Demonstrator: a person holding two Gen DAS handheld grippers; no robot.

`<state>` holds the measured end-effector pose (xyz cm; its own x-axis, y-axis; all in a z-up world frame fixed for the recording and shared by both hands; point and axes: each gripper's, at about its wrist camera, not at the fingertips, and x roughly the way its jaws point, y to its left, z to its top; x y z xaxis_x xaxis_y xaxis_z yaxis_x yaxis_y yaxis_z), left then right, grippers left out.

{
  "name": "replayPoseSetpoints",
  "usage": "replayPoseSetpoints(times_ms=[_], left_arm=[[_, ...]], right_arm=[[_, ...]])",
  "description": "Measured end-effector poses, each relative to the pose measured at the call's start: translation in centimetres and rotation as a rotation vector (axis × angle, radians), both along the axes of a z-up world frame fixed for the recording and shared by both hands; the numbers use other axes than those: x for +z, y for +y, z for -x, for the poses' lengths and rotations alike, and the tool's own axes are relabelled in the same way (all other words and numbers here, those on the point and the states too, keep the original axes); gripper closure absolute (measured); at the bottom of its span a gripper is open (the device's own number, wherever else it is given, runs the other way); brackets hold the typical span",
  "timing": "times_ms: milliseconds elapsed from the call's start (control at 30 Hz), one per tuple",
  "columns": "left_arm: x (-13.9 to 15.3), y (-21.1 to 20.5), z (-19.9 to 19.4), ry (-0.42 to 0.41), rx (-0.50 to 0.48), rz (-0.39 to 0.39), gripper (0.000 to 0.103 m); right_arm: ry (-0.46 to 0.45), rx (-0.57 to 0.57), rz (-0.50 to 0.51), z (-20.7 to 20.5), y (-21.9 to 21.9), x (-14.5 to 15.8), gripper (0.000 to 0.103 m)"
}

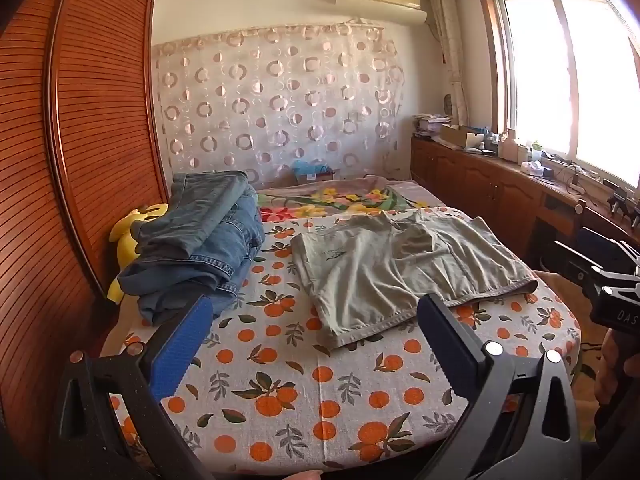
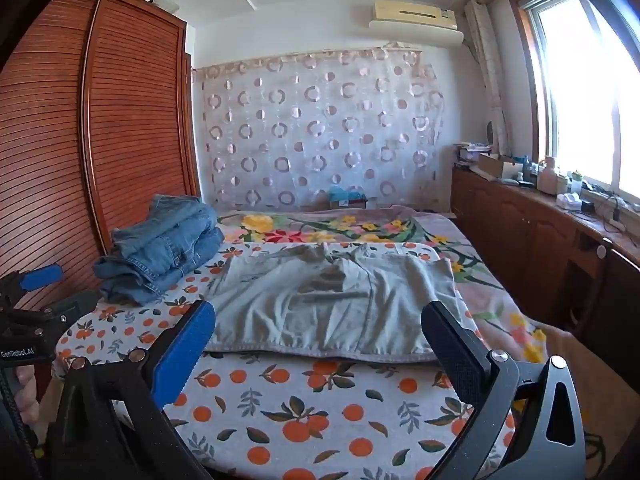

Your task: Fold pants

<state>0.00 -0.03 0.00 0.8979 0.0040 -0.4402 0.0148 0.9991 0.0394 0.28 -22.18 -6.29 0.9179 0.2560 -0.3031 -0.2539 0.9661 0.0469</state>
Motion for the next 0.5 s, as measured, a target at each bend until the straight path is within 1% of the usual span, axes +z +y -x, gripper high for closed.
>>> replayPoseSetpoints(times_ms=[33, 267, 300, 500], left_arm=[[0.0, -0.01, 0.0, 0.0, 0.001, -0.002, 0.001], [0.03, -0.37, 0.02, 0.004, -0.011, -0.001, 0.001], [-0.01, 0.01, 0.0, 0.001, 0.004, 0.003, 0.001], [0.07, -0.03, 0.15, 0.0, 0.001, 0.004, 0.001]], right_arm=[[0.011, -0.001, -0.002, -0.04, 0.0, 0.0, 0.0], [0.01, -0.001, 0.002, -0.05, -0.02, -0.02, 0.0], [0.009, -0.001, 0.003, -0.03, -0.05, -0.01, 0.0], [0.008, -0.003, 0.009, -0.06, 0.04, -0.06, 0.0]])
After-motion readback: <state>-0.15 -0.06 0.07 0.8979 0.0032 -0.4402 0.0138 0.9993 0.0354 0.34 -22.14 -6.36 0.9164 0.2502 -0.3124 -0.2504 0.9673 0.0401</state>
